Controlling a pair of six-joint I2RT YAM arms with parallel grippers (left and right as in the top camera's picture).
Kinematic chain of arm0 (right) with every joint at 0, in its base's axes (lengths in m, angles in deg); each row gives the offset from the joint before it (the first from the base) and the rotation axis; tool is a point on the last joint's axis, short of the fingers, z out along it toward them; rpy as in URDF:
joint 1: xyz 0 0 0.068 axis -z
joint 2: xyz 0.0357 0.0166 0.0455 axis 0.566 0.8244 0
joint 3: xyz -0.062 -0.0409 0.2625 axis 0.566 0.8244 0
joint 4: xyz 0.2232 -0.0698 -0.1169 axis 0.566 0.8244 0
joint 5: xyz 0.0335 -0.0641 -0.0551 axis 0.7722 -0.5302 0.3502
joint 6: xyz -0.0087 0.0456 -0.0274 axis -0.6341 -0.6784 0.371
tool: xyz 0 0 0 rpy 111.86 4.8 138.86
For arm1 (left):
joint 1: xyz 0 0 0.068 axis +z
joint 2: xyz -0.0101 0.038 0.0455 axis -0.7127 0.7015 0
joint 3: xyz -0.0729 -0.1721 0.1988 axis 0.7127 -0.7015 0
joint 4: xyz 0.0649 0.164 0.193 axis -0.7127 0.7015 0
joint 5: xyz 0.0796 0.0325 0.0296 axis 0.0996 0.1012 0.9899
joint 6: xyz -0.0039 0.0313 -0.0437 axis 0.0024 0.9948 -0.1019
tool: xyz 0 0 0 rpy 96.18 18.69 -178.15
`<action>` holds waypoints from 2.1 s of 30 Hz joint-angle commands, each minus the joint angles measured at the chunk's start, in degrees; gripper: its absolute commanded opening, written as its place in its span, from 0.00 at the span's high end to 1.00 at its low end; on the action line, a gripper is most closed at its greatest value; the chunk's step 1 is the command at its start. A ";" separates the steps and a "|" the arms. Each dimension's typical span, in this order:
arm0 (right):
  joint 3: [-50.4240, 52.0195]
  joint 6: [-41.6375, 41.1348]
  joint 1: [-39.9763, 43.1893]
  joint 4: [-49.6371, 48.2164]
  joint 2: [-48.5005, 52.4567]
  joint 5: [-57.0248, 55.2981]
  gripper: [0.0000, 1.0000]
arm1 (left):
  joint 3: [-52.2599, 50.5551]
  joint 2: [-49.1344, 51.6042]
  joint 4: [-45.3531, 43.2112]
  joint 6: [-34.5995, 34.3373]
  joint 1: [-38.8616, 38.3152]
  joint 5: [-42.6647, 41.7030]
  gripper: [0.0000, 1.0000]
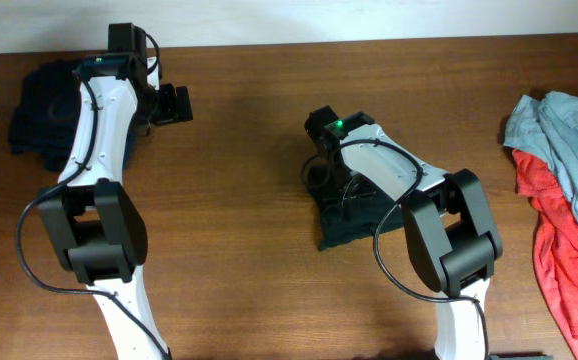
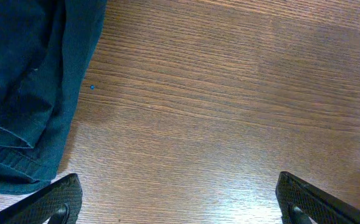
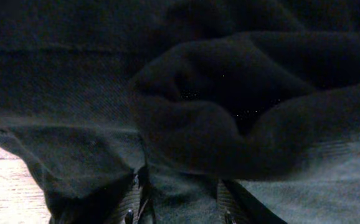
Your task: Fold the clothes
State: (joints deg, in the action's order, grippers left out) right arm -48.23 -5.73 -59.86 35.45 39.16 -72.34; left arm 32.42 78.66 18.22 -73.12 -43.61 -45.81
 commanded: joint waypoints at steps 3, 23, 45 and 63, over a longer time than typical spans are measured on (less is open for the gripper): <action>-0.39 -0.74 -0.48 -0.02 0.20 0.48 0.55 | 0.02 -0.90 0.04 -0.68 0.04 -0.48 0.01; -0.50 -0.70 -0.48 0.22 0.17 0.46 0.92 | 0.02 -0.90 0.04 -0.68 0.04 -0.48 0.01; -9.70 1.42 -0.48 8.94 -0.26 1.99 0.96 | 0.02 -0.90 0.04 -0.68 0.04 -0.48 0.01; -9.70 1.33 -3.52 10.56 -2.51 2.49 0.96 | 0.02 -0.90 0.04 -0.68 0.04 -0.46 0.01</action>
State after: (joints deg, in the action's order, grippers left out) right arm -56.80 -4.57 -62.70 45.81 38.83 -70.19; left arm 32.42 78.66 18.22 -73.10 -43.61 -45.81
